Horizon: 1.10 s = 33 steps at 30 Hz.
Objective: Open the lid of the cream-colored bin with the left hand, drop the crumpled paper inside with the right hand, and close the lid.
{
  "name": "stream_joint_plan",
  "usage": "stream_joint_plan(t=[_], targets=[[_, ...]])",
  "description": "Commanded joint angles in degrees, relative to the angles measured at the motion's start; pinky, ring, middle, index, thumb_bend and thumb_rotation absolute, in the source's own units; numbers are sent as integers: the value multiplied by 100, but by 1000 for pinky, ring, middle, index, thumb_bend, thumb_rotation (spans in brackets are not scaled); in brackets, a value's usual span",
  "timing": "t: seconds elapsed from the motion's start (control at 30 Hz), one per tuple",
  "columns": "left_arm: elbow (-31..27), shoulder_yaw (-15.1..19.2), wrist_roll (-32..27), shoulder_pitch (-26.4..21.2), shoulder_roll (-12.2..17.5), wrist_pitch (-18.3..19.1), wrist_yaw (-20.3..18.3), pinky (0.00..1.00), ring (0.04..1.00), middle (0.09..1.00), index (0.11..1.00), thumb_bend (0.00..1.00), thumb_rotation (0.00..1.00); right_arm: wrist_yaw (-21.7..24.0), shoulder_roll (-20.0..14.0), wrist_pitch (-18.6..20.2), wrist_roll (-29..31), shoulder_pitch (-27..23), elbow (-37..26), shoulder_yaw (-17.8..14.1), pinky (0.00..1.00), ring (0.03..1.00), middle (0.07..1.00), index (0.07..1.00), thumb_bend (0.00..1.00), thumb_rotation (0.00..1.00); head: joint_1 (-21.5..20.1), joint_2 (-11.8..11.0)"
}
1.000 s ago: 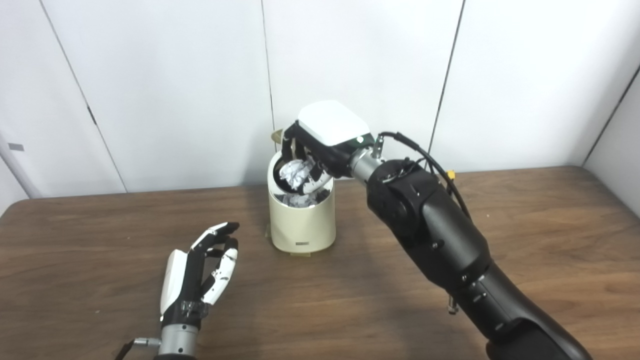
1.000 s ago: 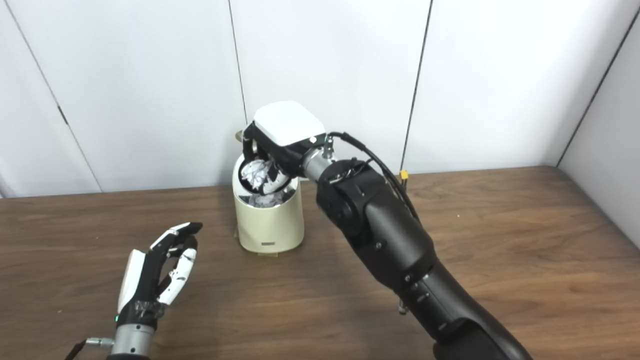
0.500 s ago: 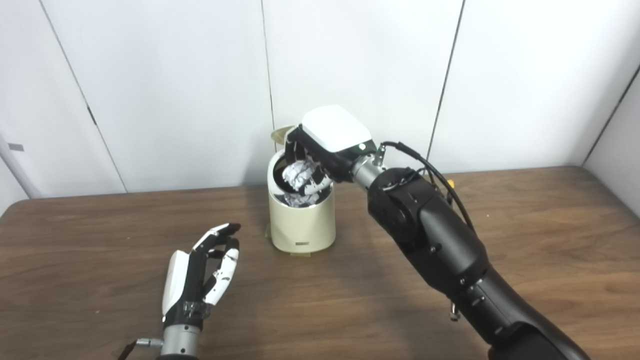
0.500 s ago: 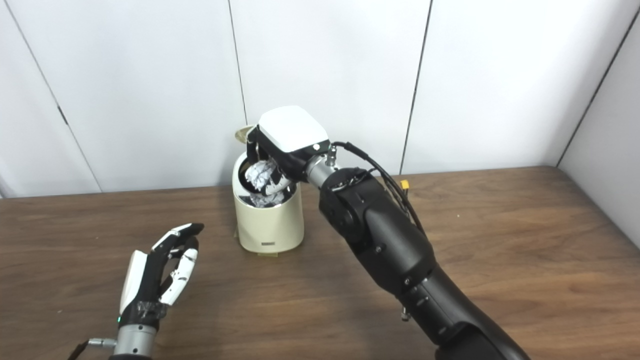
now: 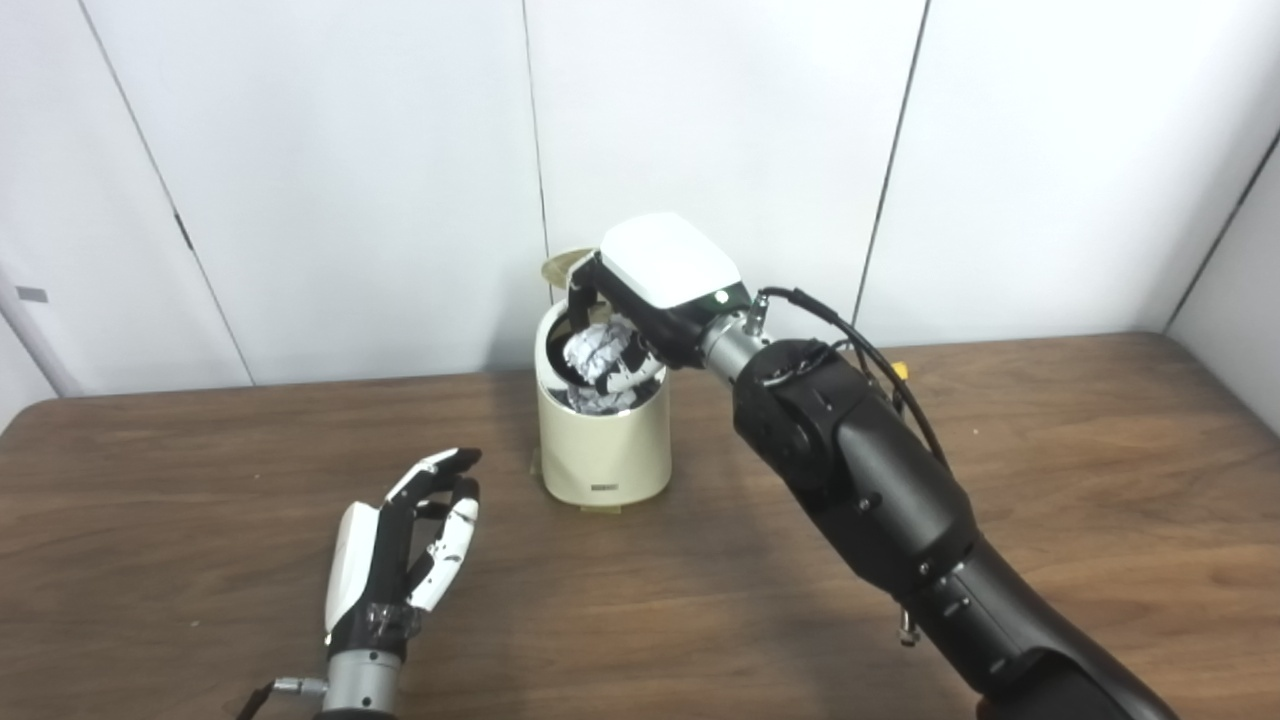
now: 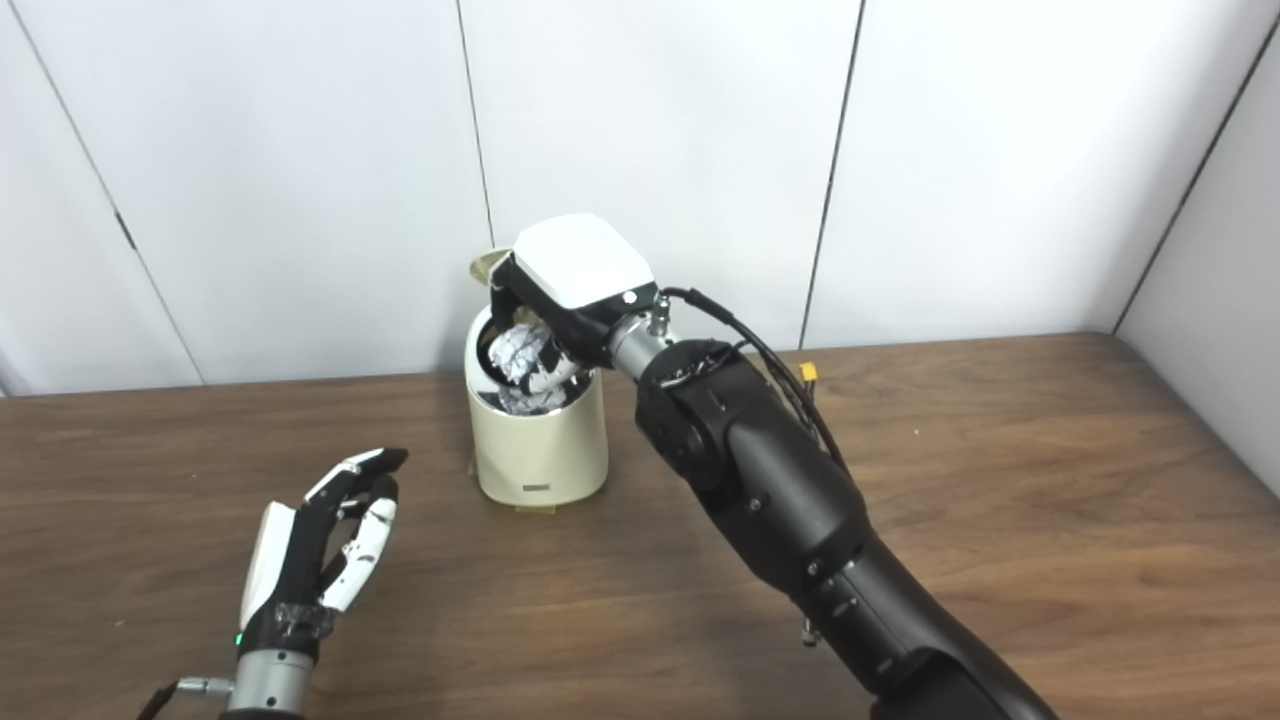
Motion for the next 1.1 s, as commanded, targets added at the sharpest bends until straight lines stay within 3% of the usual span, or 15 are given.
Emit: stream_joint_plan(t=[0.0, 0.23, 0.27, 0.3, 0.37, 0.6, 0.7, 1.07], targets=[[-169, -22, 40, -35, -25, -68, 65, 690, 776, 796, 792, 360, 808, -120, -9, 23, -57, -216, -201, -54, 433, 535, 656, 489, 522, 128, -5, 8], [-172, -34, 33, -28, -9, -56, 47, 685, 775, 797, 794, 371, 807, -116, -8, 30, -114, -208, -239, -55, 431, 526, 650, 490, 522, 129, -3, 11], [-173, -36, 33, -26, -7, -63, 49, 684, 775, 797, 794, 375, 809, -134, -5, 24, -130, -204, -237, -52, 434, 530, 652, 546, 789, 52, 0, 12], [-172, -41, 42, -25, -2, -70, 51, 685, 775, 796, 794, 375, 810, -151, -7, 17, -161, -202, -233, -42, 435, 533, 656, 564, 883, 26, 3, 10], [-173, -47, 51, -22, 4, -76, 55, 686, 775, 798, 795, 370, 814, -170, -8, 11, -208, -198, -228, -30, 445, 543, 668, 582, 963, 5, 7, 9], [-182, -47, 49, -12, 5, -60, 60, 681, 773, 797, 794, 371, 809, -374, -24, -95, -275, -169, -148, -7, 457, 554, 693, 604, 996, 15, 6, 0], [-175, -42, 22, -11, 15, -67, 45, 682, 773, 797, 794, 373, 810, -434, -19, -83, -344, -151, -164, 8, 492, 600, 723, 645, 995, 41, 2, -8], [-159, -60, 47, 2, 20, -88, 61, 677, 771, 795, 794, 371, 798, -1062, -5, -226, -415, -104, -23, -1, 498, 616, 724, 656, 1000, 55, 3, 0]])
